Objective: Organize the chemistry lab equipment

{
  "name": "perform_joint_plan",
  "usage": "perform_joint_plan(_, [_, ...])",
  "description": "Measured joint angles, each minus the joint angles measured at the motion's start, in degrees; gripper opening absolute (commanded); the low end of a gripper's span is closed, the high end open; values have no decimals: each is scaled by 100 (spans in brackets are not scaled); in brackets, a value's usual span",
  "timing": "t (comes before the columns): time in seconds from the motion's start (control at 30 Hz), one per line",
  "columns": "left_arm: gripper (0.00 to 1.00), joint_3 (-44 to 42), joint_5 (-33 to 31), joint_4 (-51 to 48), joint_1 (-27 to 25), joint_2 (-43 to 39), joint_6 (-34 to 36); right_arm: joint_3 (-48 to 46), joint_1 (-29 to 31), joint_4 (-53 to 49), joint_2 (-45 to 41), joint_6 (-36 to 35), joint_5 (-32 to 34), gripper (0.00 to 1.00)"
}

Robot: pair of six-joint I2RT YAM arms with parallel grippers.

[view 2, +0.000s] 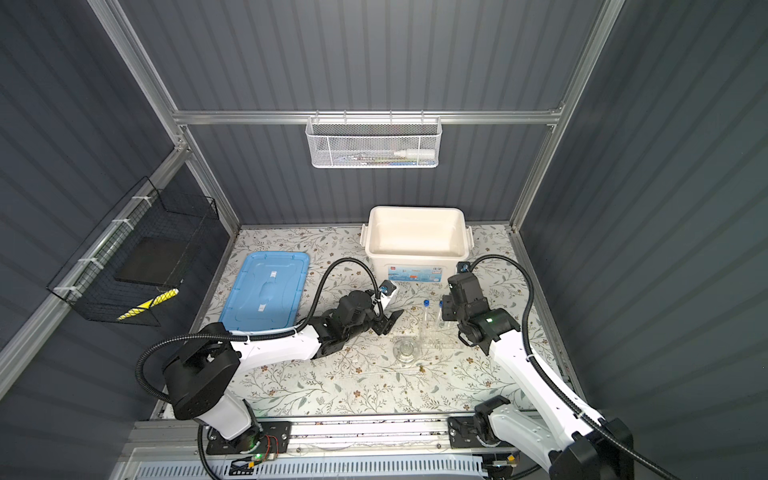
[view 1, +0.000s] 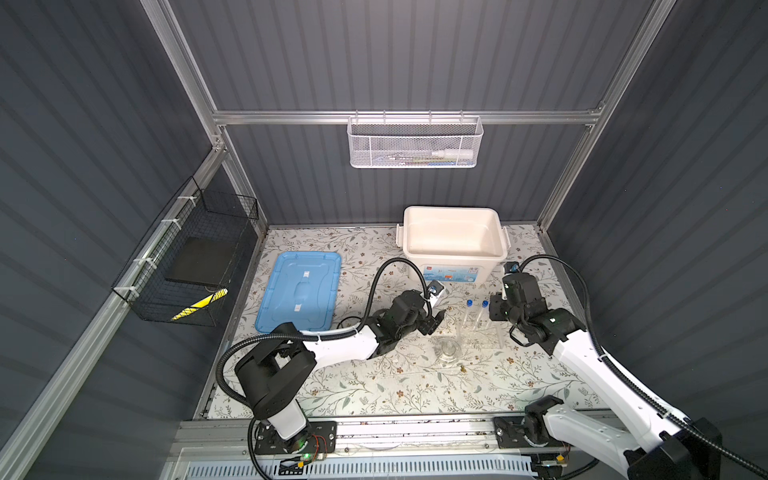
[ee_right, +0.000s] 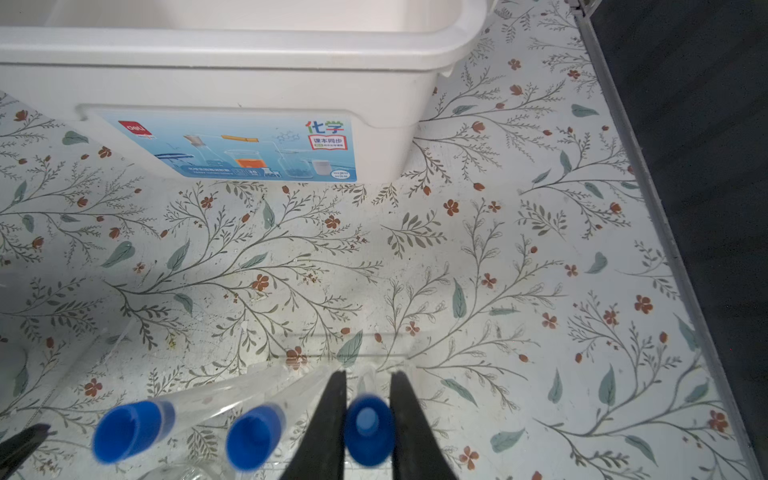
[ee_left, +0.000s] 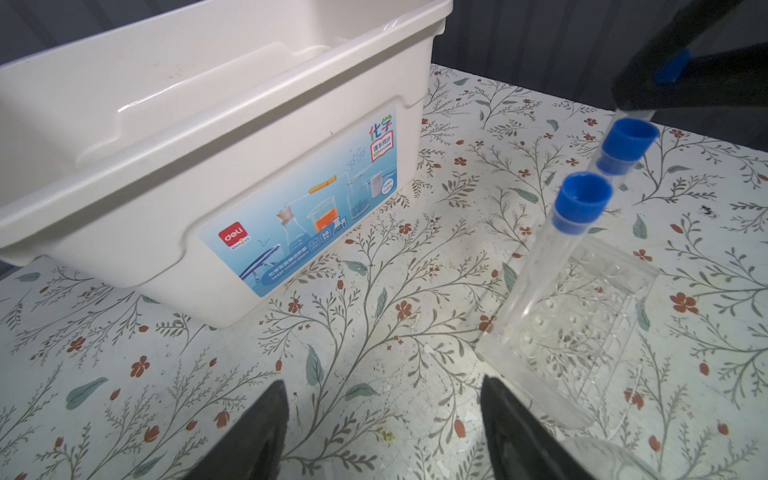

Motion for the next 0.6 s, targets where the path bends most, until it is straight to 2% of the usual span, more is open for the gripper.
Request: perform_joint_plan(0.6, [75, -11, -2, -2, 0, 2, -20, -168, 166, 61, -4, 68, 127, 22])
